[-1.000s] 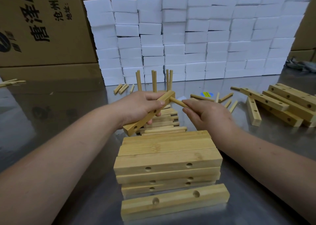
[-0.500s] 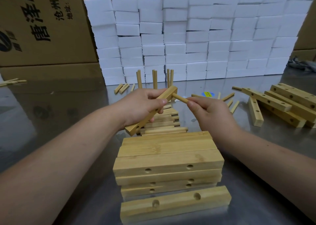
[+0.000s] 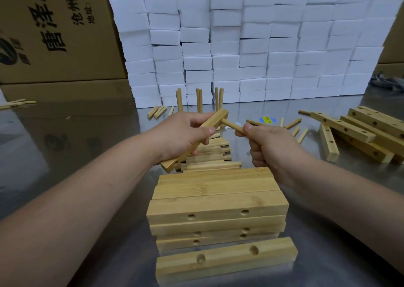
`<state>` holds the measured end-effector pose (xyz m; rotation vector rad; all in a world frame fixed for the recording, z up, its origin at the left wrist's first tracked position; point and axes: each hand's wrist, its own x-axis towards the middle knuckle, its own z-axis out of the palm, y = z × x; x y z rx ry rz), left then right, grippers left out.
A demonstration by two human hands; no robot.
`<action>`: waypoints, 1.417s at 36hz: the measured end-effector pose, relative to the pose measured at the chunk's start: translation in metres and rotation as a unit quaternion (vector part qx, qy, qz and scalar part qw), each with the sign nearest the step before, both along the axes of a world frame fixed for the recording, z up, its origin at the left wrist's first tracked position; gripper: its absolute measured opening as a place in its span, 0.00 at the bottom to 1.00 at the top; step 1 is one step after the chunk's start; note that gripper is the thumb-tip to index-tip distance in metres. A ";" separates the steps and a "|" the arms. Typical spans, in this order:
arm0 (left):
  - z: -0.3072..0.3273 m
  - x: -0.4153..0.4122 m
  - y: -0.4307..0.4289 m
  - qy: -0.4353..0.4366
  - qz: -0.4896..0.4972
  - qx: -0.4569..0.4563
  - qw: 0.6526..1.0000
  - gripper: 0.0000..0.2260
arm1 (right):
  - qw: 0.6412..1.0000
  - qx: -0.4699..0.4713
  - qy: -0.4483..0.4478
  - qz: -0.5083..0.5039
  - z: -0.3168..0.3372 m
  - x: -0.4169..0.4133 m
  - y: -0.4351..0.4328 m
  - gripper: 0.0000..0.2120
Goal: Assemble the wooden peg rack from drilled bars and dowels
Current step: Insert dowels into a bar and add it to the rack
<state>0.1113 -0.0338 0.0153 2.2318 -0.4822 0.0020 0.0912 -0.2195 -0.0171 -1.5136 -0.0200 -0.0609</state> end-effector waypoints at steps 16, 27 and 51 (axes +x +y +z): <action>0.009 0.001 0.001 0.032 -0.001 0.043 0.999 0.20 | 0.999 0.001 -0.036 -0.010 -0.002 0.003 -0.003 0.14; 0.011 0.004 -0.008 0.105 0.081 -0.253 0.958 0.08 | 0.994 0.097 -0.048 0.002 0.002 0.009 -0.005 0.19; 0.011 -0.001 -0.015 0.073 0.070 -0.111 0.989 0.04 | 0.998 -0.004 -0.009 0.060 0.012 -0.001 0.004 0.14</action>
